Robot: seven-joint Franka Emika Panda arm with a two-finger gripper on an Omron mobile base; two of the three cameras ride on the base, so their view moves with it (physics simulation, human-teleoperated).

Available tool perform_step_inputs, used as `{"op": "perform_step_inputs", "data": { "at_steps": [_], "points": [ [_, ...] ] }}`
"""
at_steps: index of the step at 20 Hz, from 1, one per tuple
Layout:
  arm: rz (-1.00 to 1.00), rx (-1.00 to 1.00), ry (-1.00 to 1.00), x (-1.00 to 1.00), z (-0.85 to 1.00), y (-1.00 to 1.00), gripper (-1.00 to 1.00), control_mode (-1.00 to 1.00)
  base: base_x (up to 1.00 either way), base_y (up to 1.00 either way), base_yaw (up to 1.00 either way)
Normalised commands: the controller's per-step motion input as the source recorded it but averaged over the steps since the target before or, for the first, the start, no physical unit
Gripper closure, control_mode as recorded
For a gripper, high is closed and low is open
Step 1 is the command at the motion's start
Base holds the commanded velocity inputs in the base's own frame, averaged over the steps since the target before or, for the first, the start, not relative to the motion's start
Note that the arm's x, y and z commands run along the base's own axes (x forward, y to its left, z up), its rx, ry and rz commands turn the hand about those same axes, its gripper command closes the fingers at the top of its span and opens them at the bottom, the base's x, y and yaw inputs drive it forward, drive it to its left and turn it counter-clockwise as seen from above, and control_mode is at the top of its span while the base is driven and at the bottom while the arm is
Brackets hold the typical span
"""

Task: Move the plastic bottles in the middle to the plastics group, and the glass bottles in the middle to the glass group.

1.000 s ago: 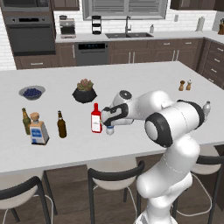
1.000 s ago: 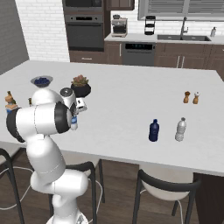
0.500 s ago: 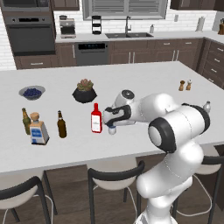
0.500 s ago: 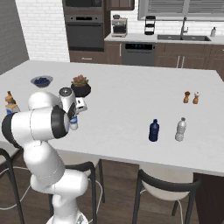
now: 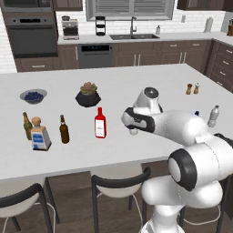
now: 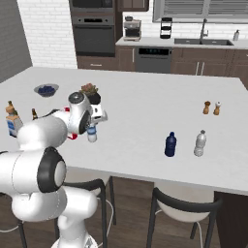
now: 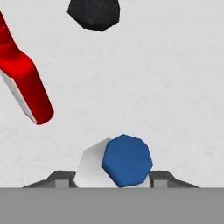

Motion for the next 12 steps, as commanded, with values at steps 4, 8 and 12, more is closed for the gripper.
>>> {"op": "perform_step_inputs", "data": {
  "at_steps": [4,8,12],
  "points": [
    [-0.22,0.00,0.03,-0.03,0.47,-1.00,1.00,-1.00,0.00,0.00,0.00],
    [-0.26,0.00,0.13,-0.35,0.21,-0.99,1.00,-1.00,0.00,0.00,0.00],
    [-0.26,0.00,0.16,-0.56,0.07,-0.98,1.00,-1.00,0.00,0.00,0.00]
  ]
}}
